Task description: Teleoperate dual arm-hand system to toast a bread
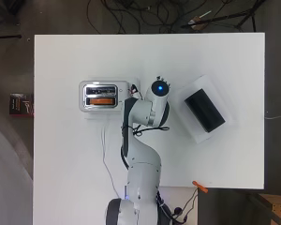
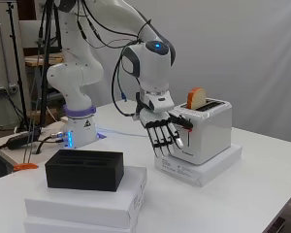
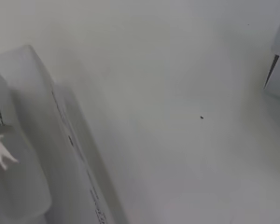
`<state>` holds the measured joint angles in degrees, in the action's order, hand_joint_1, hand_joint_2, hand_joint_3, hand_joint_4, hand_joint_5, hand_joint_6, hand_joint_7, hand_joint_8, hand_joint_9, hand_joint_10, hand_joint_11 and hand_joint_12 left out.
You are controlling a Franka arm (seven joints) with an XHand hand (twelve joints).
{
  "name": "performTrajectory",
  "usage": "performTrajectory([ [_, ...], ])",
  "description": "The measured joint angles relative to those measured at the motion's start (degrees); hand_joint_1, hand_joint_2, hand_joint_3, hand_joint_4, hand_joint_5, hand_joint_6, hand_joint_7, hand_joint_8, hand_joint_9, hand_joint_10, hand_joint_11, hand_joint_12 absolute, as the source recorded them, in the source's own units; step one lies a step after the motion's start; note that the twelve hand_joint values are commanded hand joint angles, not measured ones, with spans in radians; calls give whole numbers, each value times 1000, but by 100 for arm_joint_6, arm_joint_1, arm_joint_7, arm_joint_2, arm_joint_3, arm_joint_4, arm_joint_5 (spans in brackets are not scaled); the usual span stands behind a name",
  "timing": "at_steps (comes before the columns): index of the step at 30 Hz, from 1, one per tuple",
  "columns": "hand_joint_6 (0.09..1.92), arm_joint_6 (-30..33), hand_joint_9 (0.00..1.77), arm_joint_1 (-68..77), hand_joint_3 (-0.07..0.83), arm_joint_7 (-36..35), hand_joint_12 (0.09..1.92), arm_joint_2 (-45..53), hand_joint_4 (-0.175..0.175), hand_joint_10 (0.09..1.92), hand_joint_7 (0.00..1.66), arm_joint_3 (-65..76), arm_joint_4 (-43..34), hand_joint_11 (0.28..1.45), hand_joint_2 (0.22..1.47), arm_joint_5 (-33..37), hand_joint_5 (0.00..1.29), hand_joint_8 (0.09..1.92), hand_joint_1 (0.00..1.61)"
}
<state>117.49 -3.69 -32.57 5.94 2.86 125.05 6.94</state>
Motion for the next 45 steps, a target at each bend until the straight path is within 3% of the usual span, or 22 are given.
performTrajectory([
  [14, 87, 420, 324, -15, 1, -159, 87, 301, -76, 87, 258, 81, 537, 420, 793, -188, 27, 87, 39],
  [18, 87, 544, 304, -15, 5, -170, 87, 253, -74, 87, 253, 89, 668, 387, 807, -237, 33, 87, 126],
  [29, 87, 1016, 269, 17, 8, 206, 87, -250, -13, 87, 224, 40, 1127, 351, 853, -1521, 21, 87, 437],
  [32, 87, 1026, 308, -48, 18, 118, 87, -460, -17, 87, 247, -88, 1153, 371, 912, -1575, 29, 87, 242],
  [35, 87, 752, 347, -264, 16, -156, 87, -597, -22, 87, 269, -349, 973, 405, 1007, -1118, 56, 87, 51],
  [39, 87, -55, 368, -312, -5, -296, 87, -1184, -18, 87, 277, -99, 544, 412, 997, -347, 82, 87, 2],
  [45, 87, -928, 413, -354, -14, -366, 87, -1607, -16, 87, 299, 278, 262, 421, 918, -72, 95, 87, 6],
])
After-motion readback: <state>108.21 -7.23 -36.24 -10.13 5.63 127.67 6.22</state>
